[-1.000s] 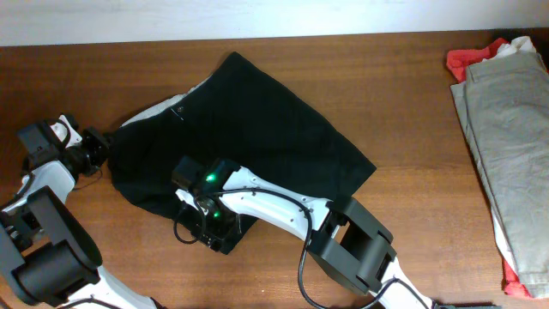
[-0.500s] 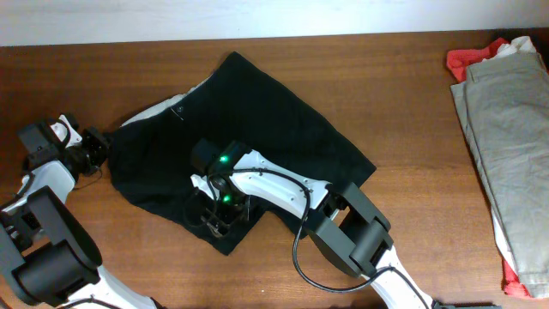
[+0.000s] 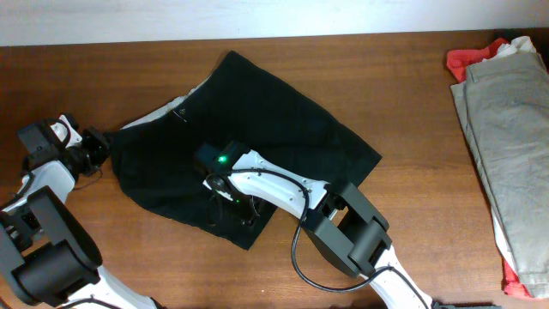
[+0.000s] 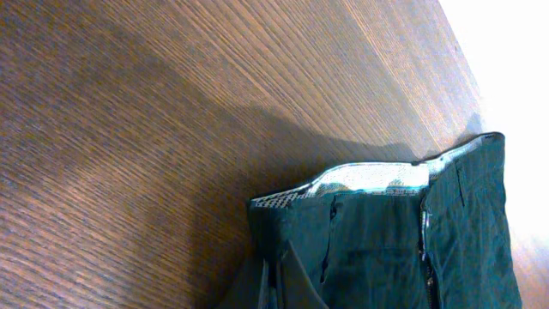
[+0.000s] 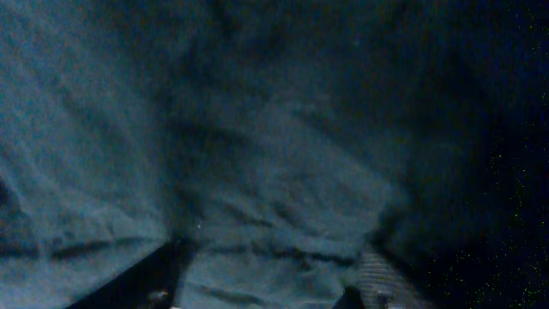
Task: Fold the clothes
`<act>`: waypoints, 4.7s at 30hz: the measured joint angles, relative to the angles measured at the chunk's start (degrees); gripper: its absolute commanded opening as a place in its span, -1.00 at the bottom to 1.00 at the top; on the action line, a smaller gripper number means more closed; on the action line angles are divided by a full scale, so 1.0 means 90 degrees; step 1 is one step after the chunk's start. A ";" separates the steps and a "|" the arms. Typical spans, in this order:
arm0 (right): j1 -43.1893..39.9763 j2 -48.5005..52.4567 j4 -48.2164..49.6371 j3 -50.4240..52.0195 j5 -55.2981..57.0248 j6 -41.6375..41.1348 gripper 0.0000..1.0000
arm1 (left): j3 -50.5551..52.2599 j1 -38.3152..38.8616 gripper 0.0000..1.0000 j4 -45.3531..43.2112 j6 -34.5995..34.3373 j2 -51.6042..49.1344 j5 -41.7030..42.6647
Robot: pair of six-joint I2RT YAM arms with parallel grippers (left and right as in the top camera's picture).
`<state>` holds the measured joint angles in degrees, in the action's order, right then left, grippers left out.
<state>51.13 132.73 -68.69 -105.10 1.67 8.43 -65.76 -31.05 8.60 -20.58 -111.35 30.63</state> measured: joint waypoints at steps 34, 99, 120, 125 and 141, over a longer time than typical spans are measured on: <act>0.0449 0.0335 -0.0869 -0.0559 -0.0357 0.0767 0.97 | 0.0000 0.0000 -1.00 0.0121 0.0000 0.0000 0.0000; -0.1863 -0.3194 -0.2688 -0.6946 0.3587 -0.1591 -0.92 | -0.0087 0.0760 -1.00 -0.1389 -0.0583 0.6057 -0.0063; -0.3684 -0.1311 0.0279 -0.3670 0.1141 -0.1149 -0.92 | -0.0627 0.1032 -1.00 -0.1183 -0.1248 0.2069 0.0049; -0.3786 -0.1328 0.0180 -0.2237 0.0437 -0.1724 -0.92 | -0.0597 0.1027 -1.00 0.0022 -0.0658 0.1285 -0.0109; -0.3861 -0.1382 0.2351 -0.5795 0.0350 -0.0418 -0.92 | -0.5110 0.1287 -1.00 0.0245 -0.0755 0.1229 -0.0646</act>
<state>16.38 120.29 -47.53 -157.25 4.82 4.67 -111.74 -19.46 10.81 -27.38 -100.29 24.82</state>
